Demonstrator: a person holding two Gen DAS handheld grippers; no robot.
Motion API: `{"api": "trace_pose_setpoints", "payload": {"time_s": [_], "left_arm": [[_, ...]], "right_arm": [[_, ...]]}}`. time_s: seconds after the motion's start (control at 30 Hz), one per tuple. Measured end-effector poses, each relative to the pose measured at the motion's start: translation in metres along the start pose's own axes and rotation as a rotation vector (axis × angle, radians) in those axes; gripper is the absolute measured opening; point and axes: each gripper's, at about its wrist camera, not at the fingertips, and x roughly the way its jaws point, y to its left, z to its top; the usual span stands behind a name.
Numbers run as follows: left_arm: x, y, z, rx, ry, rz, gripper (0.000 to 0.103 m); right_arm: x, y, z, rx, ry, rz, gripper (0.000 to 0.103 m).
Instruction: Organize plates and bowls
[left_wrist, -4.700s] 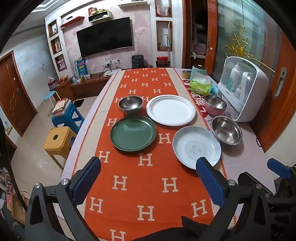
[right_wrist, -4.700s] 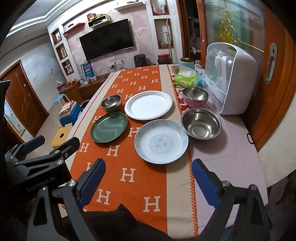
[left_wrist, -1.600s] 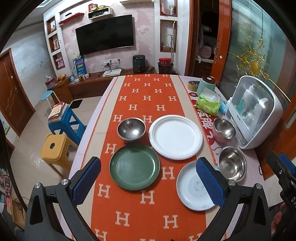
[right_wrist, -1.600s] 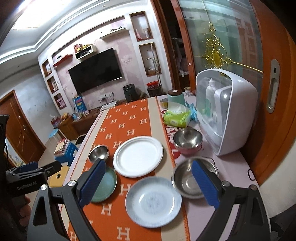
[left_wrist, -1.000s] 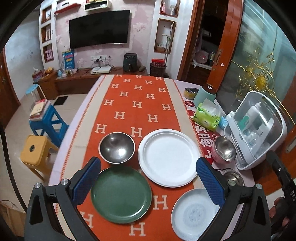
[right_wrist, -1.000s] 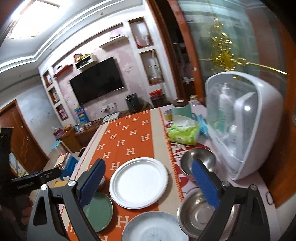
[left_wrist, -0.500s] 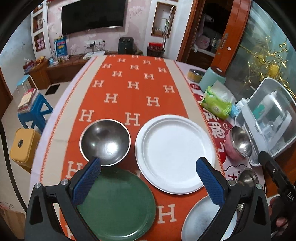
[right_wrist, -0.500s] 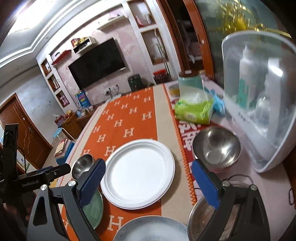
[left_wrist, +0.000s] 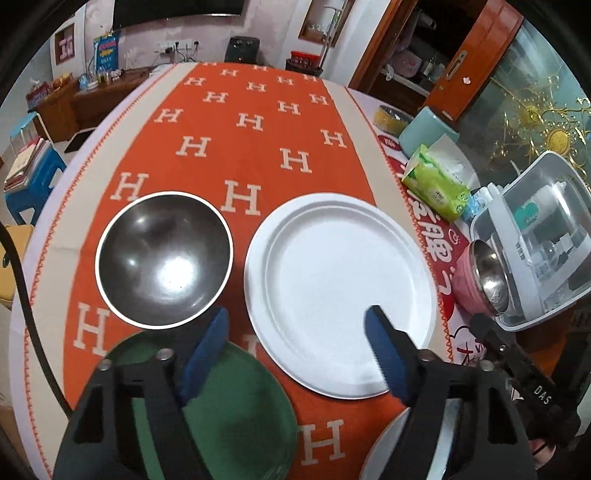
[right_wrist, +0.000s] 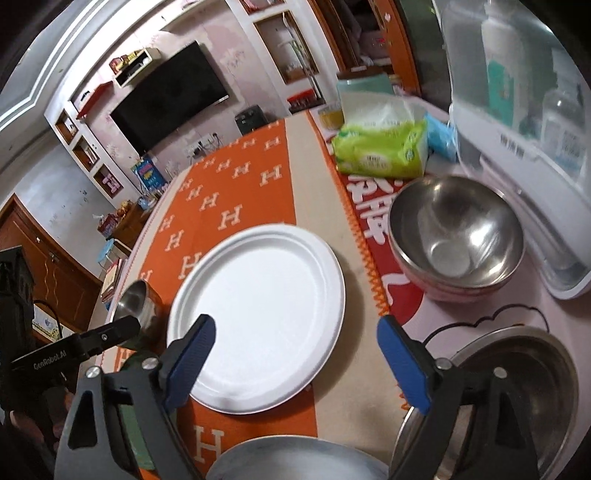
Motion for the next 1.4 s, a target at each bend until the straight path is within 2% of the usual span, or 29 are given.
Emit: {"api": "trace_pose_setpoints", "payload": {"time_s": [0.1, 0.13, 0.23, 0.43, 0.5, 0.73, 0.8, 0.87, 0.93, 0.97, 1.4], "left_arm": [[0.011, 0.001, 0.000, -0.001, 0.020, 0.009, 0.064], [0.014, 0.002, 0.000, -0.003, 0.027, 0.013, 0.060], [0.024, 0.004, 0.000, -0.014, 0.054, 0.021, 0.051], [0.037, 0.007, 0.000, -0.030, 0.082, 0.061, 0.051], [0.042, 0.007, 0.001, -0.034, 0.097, 0.082, 0.051], [0.057, 0.006, 0.001, -0.038, 0.134, 0.127, 0.048], [0.063, 0.006, 0.000, -0.041, 0.144, 0.133, 0.047], [0.068, 0.006, 0.000, -0.047, 0.162, 0.147, 0.040], [0.074, 0.008, -0.001, -0.059, 0.183, 0.159, 0.038], [0.076, 0.010, -0.001, -0.067, 0.185, 0.157, 0.035], [0.079, 0.008, -0.002, -0.040, 0.165, 0.177, 0.032]], "right_arm": [[0.013, -0.001, -0.003, -0.002, 0.027, 0.000, 0.080], [0.017, -0.001, -0.004, -0.003, 0.039, -0.002, 0.079], [0.029, -0.002, -0.006, -0.008, 0.068, -0.008, 0.069], [0.046, -0.002, -0.011, -0.031, 0.104, -0.038, 0.050], [0.051, -0.002, -0.012, -0.033, 0.119, -0.055, 0.041], [0.057, 0.000, -0.015, -0.071, 0.122, -0.114, 0.036], [0.059, 0.000, -0.015, -0.080, 0.128, -0.132, 0.032], [0.062, 0.000, -0.015, -0.088, 0.132, -0.145, 0.031], [0.063, 0.000, -0.016, -0.092, 0.127, -0.154, 0.030], [0.064, 0.001, -0.016, -0.097, 0.127, -0.158, 0.030], [0.071, 0.003, -0.018, -0.119, 0.121, -0.164, 0.029]]}}
